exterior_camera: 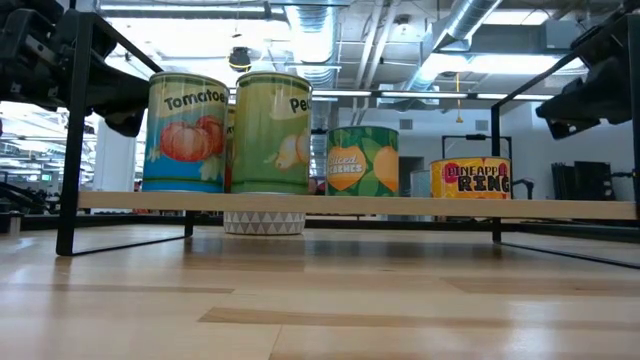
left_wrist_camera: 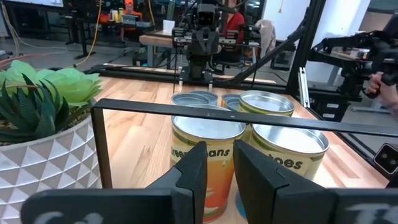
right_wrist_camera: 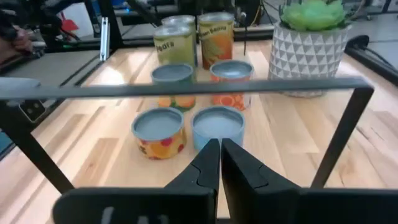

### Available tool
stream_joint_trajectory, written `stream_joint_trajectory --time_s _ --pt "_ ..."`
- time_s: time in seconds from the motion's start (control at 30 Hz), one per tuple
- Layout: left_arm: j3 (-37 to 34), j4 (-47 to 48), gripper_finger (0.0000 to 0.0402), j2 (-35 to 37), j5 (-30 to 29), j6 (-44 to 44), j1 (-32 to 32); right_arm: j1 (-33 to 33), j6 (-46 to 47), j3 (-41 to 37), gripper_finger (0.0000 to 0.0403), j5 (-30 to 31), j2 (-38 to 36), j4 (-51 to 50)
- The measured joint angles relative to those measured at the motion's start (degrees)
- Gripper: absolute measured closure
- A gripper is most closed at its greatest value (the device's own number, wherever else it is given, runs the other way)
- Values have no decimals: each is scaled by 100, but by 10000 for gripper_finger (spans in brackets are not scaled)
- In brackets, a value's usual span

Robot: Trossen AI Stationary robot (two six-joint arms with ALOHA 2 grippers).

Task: Pick and place cans onto a shelf
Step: Return to Home Position

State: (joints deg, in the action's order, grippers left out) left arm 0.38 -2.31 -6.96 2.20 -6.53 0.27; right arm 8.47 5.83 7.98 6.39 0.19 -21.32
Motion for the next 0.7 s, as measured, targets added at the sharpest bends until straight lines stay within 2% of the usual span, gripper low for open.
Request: stream_joint_trajectory --time_s 0.27,0.4,0.7 --pt "0 -1 333 0 -2 -148 0 0 -93 -4 360 -4 -3 -114" --pt "-2 -28 333 0 -6 -155 0 7 -98 -186 360 -9 3 344" --pt "0 5 333 -2 -4 -318 0 7 -106 -192 360 -19 -7 351"
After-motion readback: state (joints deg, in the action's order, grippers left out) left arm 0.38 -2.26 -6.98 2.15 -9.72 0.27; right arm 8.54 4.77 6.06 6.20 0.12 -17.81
